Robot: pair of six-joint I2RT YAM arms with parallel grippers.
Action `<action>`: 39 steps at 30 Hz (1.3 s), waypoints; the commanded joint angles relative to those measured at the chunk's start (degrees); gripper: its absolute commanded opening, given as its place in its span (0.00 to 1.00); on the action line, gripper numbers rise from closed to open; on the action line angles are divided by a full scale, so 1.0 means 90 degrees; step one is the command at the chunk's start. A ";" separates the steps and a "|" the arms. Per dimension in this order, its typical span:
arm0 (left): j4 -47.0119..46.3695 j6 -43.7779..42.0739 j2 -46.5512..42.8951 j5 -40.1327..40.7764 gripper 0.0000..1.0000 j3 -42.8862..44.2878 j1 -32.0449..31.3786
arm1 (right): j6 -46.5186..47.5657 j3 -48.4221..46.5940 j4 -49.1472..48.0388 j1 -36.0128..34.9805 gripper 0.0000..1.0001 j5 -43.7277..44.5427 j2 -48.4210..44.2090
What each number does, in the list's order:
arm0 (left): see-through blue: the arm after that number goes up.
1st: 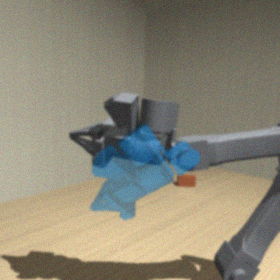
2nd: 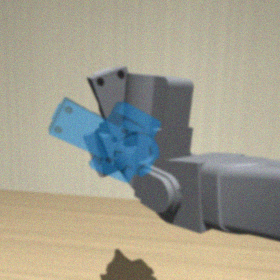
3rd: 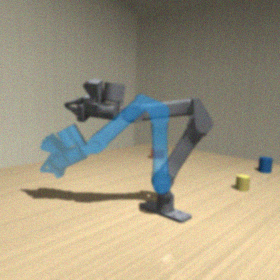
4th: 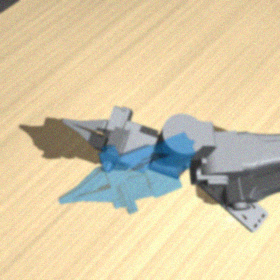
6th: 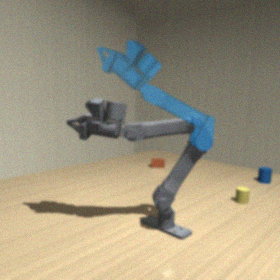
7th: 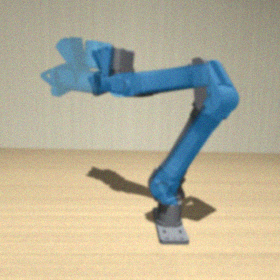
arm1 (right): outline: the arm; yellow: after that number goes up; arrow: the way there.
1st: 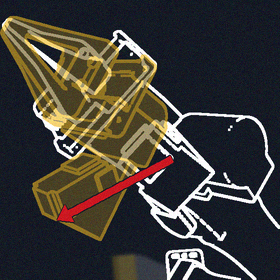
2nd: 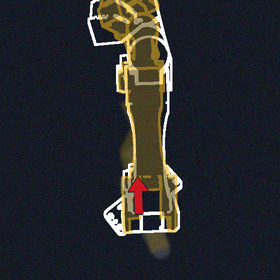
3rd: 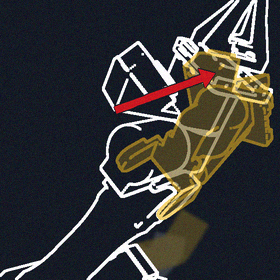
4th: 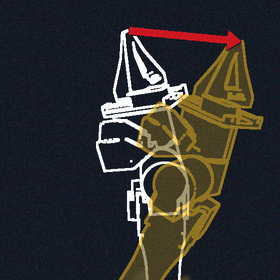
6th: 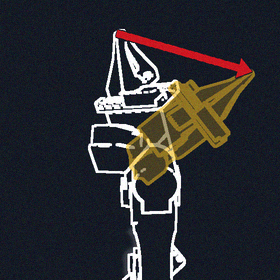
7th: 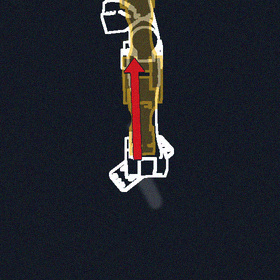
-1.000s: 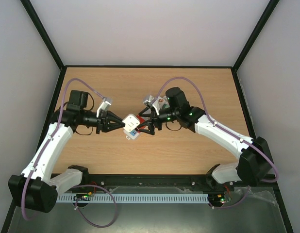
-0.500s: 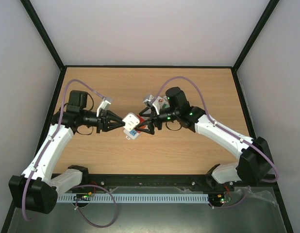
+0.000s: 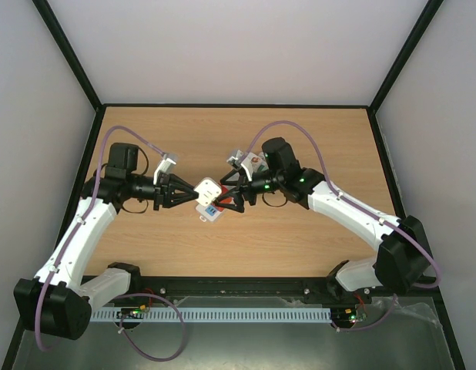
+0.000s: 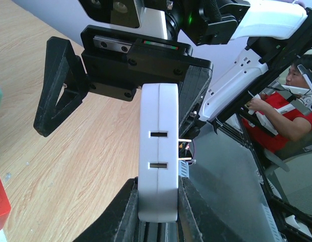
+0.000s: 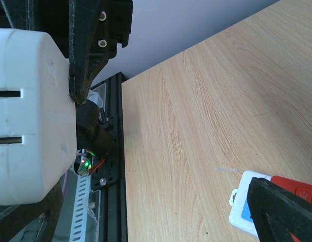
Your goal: Pull the plug off the socket
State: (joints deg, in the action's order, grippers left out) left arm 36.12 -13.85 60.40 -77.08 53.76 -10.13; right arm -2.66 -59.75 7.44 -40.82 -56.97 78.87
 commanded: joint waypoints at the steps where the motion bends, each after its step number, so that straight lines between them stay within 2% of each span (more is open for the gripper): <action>1: -0.0149 0.0112 -0.0029 0.0161 0.03 -0.0153 -0.0105 | -0.0189 -0.0430 -0.0476 -0.0048 0.99 -0.0221 -0.0008; 18: -0.0342 0.0281 0.0019 0.0276 0.03 -0.0210 -0.0168 | -0.0204 -0.0439 -0.0513 -0.0053 0.98 -0.0327 -0.0051; 39: 0.0026 -0.0145 0.0033 -0.0069 0.03 -0.0159 -0.0236 | -0.0013 -0.0444 -0.0453 -0.0046 0.96 0.1148 0.0038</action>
State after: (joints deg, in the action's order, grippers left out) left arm 34.33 -13.17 60.80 -73.21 52.31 -11.51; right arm -3.44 -61.56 5.21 -41.60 -51.96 78.89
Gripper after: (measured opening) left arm 0.182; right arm 0.957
